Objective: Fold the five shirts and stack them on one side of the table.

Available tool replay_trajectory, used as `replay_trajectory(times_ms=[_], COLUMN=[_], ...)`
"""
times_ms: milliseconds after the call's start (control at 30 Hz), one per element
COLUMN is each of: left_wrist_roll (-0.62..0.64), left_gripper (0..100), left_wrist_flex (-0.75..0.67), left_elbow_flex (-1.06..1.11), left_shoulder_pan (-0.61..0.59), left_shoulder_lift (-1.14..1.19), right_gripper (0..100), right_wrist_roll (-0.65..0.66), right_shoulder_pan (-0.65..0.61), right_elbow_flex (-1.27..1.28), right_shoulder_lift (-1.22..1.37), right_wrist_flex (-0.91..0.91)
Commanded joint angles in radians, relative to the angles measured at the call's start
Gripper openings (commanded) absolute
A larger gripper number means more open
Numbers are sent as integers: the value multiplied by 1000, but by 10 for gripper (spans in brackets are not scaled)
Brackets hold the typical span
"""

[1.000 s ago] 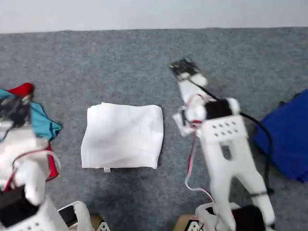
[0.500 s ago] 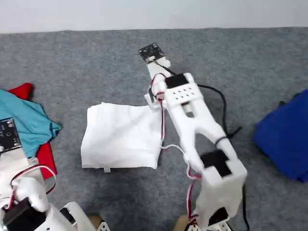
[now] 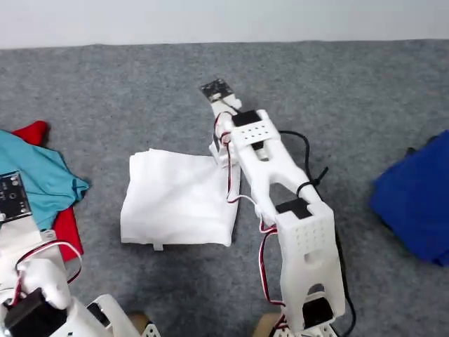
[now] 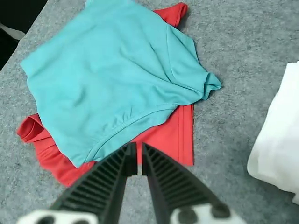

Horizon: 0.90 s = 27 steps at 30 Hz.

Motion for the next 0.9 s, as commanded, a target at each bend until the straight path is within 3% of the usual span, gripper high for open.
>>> replay_trajectory(times_ms=[0,333,633,867], left_wrist_roll=[-12,-14,-12,-12], left_gripper=[32,32,32,32], left_wrist_flex=[-9,-9,-9,-9], left_elbow_flex=[13,19,21,21], left_shoulder_pan=[-6,-6,-6,-6], left_shoulder_lift=[-6,-11,-12,-8], right_gripper=[9,9,9,8], right_wrist_roll=[-6,-17,-264,-374], right_shoulder_pan=[31,-45,-5,15], right_elbow_flex=[-137,-371,-368,-190], right_shoulder_lift=[-19,-162,-249,-446], right_wrist_flex=[36,351,671,668])
